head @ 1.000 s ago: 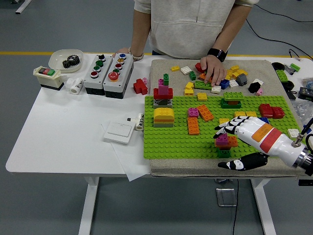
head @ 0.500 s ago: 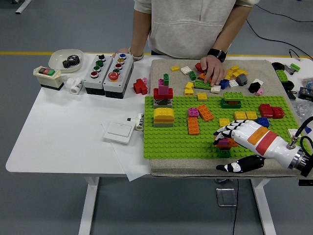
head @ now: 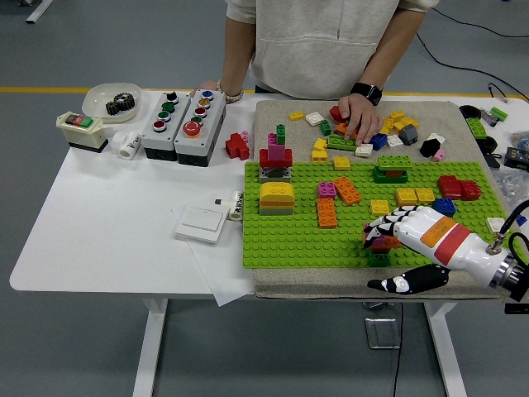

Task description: Pick up the brick,pile it on top of brick,press brick,pick up the brick,pile it on top of brick,press brick

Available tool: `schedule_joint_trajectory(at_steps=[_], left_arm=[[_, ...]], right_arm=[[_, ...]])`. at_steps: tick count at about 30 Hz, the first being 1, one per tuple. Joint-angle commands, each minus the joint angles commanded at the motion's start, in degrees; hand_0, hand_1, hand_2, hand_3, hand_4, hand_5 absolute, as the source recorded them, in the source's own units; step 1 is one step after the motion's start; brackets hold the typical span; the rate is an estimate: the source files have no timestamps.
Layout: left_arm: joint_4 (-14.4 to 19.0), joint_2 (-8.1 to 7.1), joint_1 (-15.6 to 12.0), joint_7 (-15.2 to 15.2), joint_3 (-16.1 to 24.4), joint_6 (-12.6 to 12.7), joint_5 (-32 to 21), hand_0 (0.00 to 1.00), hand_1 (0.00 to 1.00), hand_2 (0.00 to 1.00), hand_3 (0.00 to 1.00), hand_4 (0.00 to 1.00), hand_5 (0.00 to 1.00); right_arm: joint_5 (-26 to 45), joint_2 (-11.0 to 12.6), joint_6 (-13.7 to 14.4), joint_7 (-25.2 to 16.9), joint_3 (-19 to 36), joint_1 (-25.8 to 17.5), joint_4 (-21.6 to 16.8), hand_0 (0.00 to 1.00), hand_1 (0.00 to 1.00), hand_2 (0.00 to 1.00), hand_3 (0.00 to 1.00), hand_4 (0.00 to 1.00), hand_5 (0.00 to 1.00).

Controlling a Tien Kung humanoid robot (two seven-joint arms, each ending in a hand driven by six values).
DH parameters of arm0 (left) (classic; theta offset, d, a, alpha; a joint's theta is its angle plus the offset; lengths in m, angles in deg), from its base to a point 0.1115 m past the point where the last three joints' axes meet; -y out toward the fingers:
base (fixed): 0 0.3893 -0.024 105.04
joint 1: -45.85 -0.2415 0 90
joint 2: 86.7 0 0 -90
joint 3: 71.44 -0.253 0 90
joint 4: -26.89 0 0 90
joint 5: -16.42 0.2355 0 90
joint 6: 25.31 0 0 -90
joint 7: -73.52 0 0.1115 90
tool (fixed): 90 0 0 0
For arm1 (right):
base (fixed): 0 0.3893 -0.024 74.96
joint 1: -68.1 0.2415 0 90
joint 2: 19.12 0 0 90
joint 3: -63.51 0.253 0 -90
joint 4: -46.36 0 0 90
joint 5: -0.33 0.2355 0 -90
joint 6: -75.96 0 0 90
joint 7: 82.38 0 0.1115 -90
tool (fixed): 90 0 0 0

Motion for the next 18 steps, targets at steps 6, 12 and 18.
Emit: schedule_joint_trajectory(at_steps=[6, 12, 18], left_arm=[[0.02, 0.02, 0.17, -0.16, -0.20, 0.04, -0.41, 0.747, 0.734, 0.742, 0.592, 0.646, 0.669], [0.03, 0.06, 0.25, -0.20, -0.27, 0.05, -0.59, 0.747, 0.735, 0.741, 0.593, 0.644, 0.668], [0.02, 0.04, 0.30, -0.21, -0.31, 0.03, -0.68, 0.747, 0.734, 0.742, 0.593, 0.646, 0.669]], right_arm=[[0.07, -0.14, 0.01, -0.04, -0.12, 0.14, 0.74, 0.684, 0.668, 0.720, 0.602, 0.879, 0.671], [0.10, -0.39, 0.01, -0.06, -0.25, 0.32, 1.32, 0.683, 0.669, 0.719, 0.603, 0.880, 0.668], [-0.01, -0.32, -0.09, 0.01, -0.22, 0.34, 1.23, 0.682, 0.669, 0.719, 0.602, 0.880, 0.666]])
